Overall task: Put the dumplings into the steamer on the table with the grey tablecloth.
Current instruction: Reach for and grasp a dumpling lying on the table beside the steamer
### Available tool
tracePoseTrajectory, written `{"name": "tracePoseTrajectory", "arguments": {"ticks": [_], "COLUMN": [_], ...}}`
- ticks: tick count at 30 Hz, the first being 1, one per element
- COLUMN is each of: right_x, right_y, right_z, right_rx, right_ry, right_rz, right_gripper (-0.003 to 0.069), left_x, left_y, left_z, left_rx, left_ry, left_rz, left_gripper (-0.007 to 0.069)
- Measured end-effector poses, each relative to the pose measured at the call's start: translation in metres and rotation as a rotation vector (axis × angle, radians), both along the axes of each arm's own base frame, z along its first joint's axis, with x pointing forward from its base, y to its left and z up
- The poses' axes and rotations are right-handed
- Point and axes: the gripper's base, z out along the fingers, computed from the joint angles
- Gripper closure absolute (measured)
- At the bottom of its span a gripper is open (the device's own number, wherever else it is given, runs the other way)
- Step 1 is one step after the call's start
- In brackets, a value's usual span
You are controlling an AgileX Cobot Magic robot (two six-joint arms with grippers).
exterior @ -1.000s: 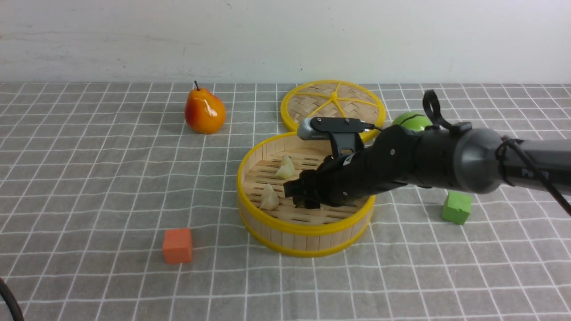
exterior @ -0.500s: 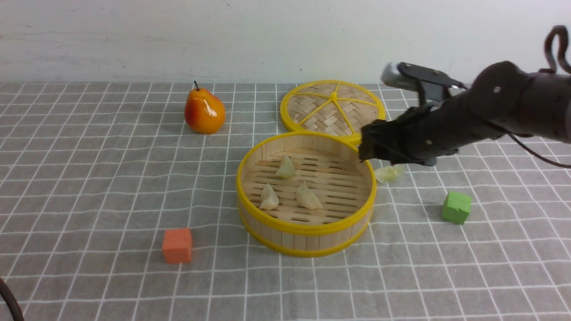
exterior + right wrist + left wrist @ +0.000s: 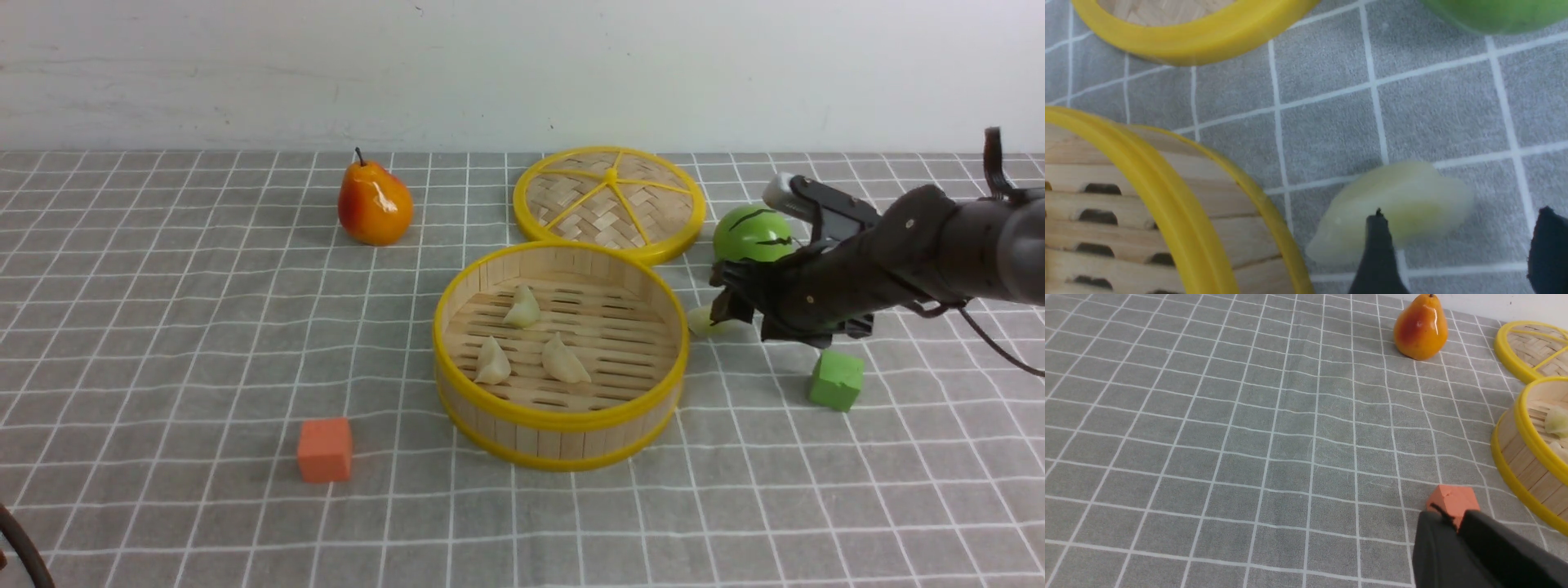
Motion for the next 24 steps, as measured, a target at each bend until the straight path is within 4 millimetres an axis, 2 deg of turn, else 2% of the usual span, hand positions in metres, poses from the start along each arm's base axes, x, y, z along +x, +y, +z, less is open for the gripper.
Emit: {"name": "tracePoseTrajectory", "arguments": {"ticks": [6, 14, 18, 23, 24], "right_x": [0.015, 0.026, 0.025, 0.024, 0.024], "right_y": [0.014, 0.018, 0.018, 0.016, 0.016], "right_z": [0.009, -0.012, -0.012, -0.012, -0.013], "right_rx": [-0.007, -0.039, -0.117, -0.197, -0.210], "right_ry": [-0.070, -0.038, -0.038, -0.042, -0.042], "right_rz": [0.027, 0.070, 0.148, 0.214, 0.223], "right_gripper": [0.0194, 0.0195, 0.0204, 0.0298, 0.0353], "left_x": [0.000, 0.001, 0.001, 0.001, 0.001], "left_y": [0.000, 0.000, 0.000, 0.000, 0.000], "left_z": [-0.003, -0.003, -0.003, -0.003, -0.003], "left_rx": [0.023, 0.026, 0.027, 0.030, 0.030], "left_ry": [-0.004, -0.006, -0.006, -0.008, -0.008], "left_rz": [-0.004, -0.007, -0.007, -0.007, -0.007], "left_gripper": [0.0550, 0.0544, 0.0542, 0.0540, 0.0540]}}
